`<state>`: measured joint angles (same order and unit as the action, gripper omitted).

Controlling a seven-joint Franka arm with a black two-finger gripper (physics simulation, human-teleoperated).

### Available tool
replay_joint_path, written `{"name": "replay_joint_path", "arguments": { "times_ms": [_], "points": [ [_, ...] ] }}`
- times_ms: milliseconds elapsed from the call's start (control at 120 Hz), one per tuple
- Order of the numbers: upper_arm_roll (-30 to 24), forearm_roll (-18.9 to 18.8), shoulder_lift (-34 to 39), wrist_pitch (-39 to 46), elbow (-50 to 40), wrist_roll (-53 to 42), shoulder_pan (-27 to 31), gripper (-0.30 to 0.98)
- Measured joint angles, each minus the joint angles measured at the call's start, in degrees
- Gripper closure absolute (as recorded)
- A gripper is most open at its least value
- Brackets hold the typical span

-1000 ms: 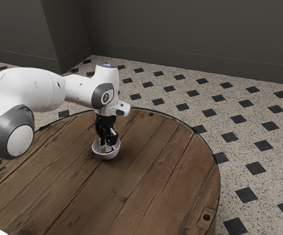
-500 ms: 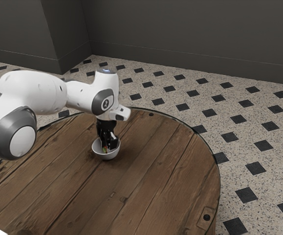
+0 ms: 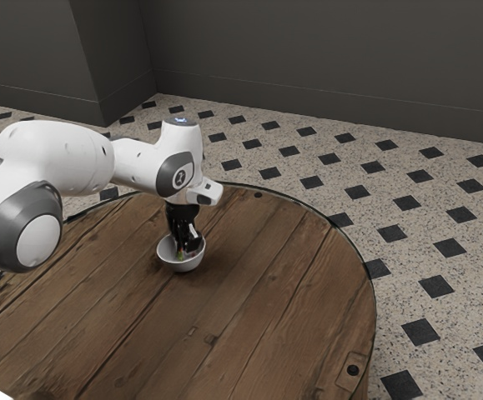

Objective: Take strawberry from the bowl

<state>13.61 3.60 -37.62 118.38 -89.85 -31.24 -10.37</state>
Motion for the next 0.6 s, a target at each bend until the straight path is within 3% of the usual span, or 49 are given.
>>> {"name": "replay_joint_path", "arguments": {
  "times_ms": [417,600],
  "points": [
    [-1.83,-1.73,9.23,-2.84,-0.01,1.44,-2.45,0.76],
    [-5.21,-1.49,7.52,-2.98,0.41,2.62,-5.96,0.79]
  ]
}}
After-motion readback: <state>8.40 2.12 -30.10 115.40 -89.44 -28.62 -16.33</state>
